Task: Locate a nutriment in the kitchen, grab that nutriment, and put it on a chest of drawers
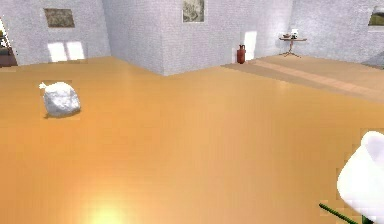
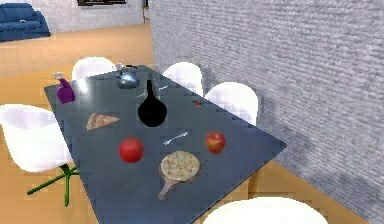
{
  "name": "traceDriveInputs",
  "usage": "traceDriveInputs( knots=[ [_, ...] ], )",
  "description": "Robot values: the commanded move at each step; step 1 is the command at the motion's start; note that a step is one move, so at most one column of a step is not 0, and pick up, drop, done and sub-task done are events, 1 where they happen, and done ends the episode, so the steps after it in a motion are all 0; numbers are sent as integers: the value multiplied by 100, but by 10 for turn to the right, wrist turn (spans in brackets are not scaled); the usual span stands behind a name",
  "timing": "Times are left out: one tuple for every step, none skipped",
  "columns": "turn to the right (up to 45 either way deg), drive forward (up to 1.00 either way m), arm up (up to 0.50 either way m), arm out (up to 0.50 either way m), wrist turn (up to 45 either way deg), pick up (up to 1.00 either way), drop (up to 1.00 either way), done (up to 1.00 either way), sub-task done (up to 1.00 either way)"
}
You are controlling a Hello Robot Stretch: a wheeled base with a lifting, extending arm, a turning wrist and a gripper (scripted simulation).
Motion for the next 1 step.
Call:
traceDriveInputs(
  knots=[
    [0, 0, 26, 0, 0, 0, 0, 0, 0]
  ],
)
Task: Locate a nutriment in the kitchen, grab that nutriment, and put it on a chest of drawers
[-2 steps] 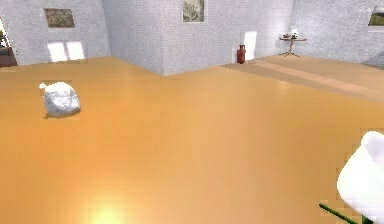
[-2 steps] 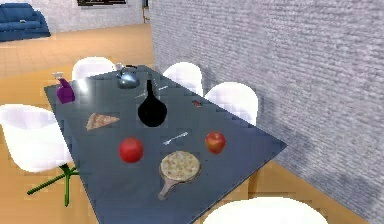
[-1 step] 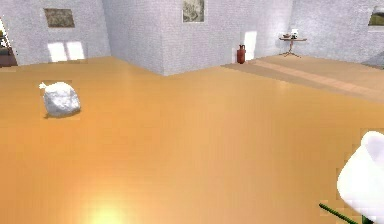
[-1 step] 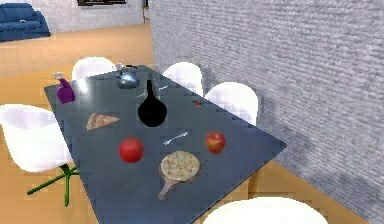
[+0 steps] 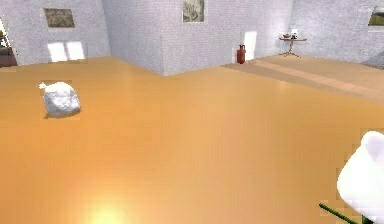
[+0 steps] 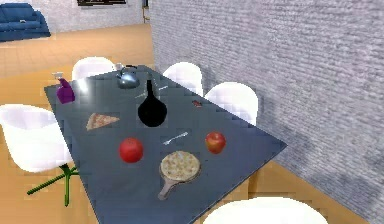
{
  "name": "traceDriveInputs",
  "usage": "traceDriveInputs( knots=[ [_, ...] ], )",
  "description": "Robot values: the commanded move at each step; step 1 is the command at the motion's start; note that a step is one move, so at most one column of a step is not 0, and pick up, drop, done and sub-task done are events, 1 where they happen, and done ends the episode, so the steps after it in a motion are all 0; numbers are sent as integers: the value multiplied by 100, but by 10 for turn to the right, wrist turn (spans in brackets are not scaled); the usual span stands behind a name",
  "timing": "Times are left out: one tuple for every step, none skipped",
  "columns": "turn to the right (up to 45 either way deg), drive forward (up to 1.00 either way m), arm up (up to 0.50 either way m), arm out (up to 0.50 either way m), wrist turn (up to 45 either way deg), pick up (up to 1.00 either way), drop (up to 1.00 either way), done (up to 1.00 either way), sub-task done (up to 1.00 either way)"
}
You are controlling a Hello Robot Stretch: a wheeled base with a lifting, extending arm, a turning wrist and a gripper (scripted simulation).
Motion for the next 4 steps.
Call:
traceDriveInputs(
  knots=[
    [0, 0, 0, 26, 0, 0, 0, 0, 0],
    [0, 0, 0, 0, 450, 0, 0, 0, 0],
    [0, 0, 0, 0, 450, 0, 0, 0, 0],
    [0, 0, 0, 0, 450, 0, 0, 0, 0]
  ],
)
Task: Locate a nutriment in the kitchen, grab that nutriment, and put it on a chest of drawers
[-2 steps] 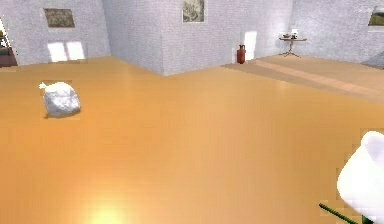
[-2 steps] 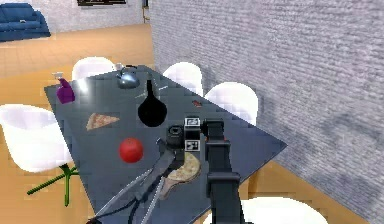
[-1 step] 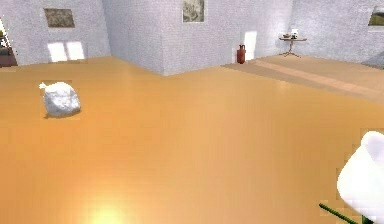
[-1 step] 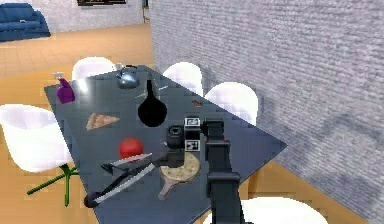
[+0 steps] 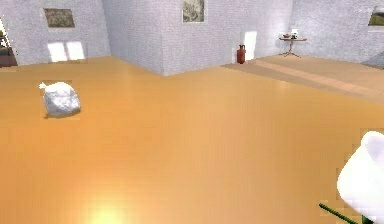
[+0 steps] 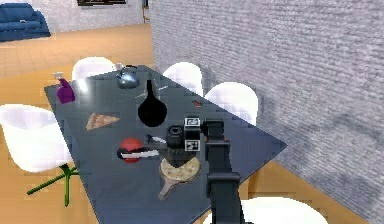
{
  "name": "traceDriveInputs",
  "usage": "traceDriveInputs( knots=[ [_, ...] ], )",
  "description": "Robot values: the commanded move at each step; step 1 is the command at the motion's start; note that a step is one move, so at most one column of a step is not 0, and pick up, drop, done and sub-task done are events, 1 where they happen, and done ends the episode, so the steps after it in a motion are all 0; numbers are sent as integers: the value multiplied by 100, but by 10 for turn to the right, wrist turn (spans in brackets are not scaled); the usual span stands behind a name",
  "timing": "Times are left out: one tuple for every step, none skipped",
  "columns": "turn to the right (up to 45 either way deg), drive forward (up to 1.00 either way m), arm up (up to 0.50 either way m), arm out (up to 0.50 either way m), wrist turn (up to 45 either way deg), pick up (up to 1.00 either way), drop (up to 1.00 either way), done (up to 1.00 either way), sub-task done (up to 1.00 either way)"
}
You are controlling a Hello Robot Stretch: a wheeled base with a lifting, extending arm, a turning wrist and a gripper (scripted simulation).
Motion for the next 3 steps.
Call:
traceDriveInputs(
  knots=[
    [0, 0, 0, 0, 210, 0, 0, 0, 0],
    [0, 0, -30, 0, 0, 0, 0, 0, 0],
    [0, 0, 0, 0, 0, 100, 0, 0, 0]
  ],
)
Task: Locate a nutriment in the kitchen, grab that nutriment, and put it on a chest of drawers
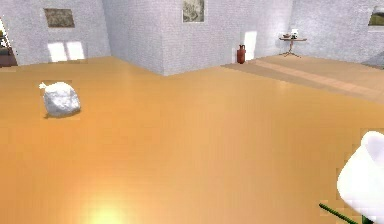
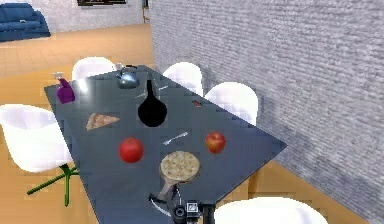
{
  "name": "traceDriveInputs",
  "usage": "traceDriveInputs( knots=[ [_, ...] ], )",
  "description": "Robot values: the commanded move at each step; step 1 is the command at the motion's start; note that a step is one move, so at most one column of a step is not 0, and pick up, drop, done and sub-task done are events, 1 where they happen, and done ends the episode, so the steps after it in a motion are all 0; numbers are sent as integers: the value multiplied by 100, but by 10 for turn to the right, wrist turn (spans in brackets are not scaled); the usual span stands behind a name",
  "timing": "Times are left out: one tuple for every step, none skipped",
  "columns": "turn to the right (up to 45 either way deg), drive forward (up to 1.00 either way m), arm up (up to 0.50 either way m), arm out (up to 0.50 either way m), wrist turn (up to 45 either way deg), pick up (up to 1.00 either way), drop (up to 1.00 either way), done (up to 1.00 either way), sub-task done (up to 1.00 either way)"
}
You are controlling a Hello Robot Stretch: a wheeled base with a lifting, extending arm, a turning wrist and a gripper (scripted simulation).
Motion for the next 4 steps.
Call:
traceDriveInputs(
  knots=[
    [0, 0, 10, 0, 0, 0, 0, 0, 0],
    [0, 0, 32, 0, 0, 0, 0, 0, 0],
    [0, 0, 0, 0, -450, 0, 0, 0, 0],
    [0, 0, 0, 0, -450, 0, 0, 0, 0]
  ],
)
